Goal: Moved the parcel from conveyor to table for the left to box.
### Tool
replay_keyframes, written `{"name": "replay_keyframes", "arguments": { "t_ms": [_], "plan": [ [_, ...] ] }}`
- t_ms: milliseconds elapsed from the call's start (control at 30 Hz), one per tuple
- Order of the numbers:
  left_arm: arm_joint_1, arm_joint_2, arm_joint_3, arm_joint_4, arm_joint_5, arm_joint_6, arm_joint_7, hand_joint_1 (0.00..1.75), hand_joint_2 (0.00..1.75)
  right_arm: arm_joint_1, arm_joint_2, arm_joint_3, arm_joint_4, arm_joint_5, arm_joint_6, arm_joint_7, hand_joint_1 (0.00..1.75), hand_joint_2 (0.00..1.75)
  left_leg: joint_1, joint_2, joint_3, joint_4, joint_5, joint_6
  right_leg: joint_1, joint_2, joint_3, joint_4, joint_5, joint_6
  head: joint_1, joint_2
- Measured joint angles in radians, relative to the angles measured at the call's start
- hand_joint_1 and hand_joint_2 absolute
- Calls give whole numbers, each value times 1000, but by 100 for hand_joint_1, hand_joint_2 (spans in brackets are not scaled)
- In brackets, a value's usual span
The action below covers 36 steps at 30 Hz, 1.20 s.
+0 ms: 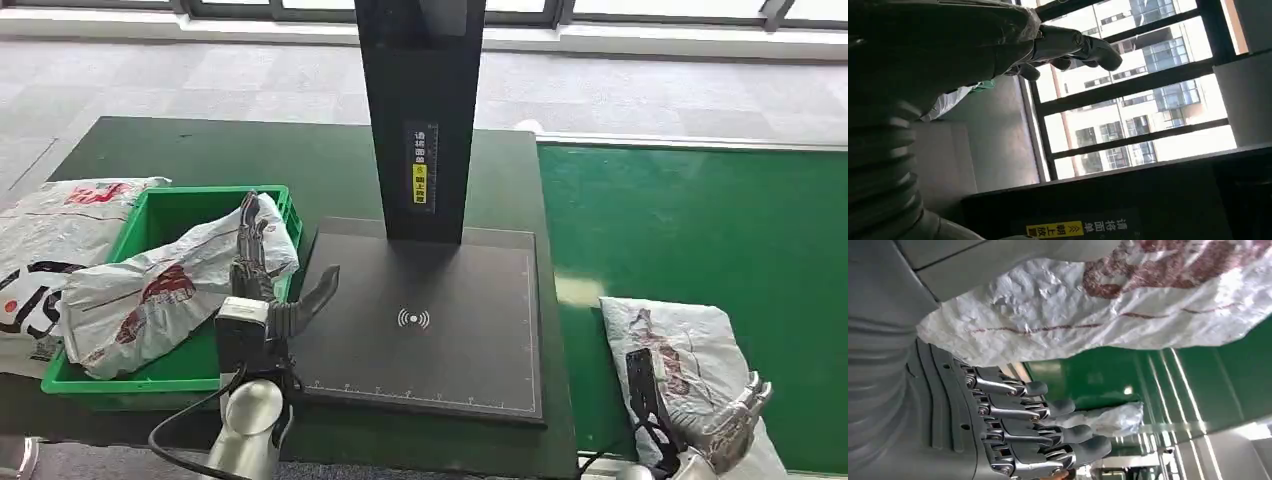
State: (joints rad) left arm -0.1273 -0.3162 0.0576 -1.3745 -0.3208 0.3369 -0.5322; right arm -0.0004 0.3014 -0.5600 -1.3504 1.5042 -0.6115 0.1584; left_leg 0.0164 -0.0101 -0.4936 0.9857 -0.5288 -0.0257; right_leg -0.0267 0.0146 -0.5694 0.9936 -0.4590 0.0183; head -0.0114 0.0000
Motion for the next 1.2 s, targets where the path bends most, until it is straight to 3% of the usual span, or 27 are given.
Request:
{"name": "replay_keyframes", "arguments": {
  "t_ms": [533,567,600,633,1200],
  "plan": [
    [6,1,0,-1,15,-14,6,0,175,-61,-24,-47,173,33,109,68,0,175,0,0,2,0,0,0,0,0,0,0,0,0,0,0],
    [6,1,0,-1,15,-14,6,0,175,-63,-25,-48,177,34,109,68,49,175,0,0,2,0,0,0,0,0,0,0,0,0,0,0],
    [6,1,0,-1,15,-14,8,0,175,-65,-26,-48,181,34,110,68,77,175,0,0,2,0,0,0,0,0,0,0,0,0,0,0],
    [6,1,0,-1,15,-14,8,0,175,-67,-26,-48,185,34,114,69,175,175,0,0,2,0,0,0,0,0,0,0,0,0,0,0],
    [6,1,0,5,8,3,19,0,175,-102,-49,-49,239,55,145,84,175,175,0,1,3,0,0,0,0,2,3,0,0,0,0,0]
  ]
}}
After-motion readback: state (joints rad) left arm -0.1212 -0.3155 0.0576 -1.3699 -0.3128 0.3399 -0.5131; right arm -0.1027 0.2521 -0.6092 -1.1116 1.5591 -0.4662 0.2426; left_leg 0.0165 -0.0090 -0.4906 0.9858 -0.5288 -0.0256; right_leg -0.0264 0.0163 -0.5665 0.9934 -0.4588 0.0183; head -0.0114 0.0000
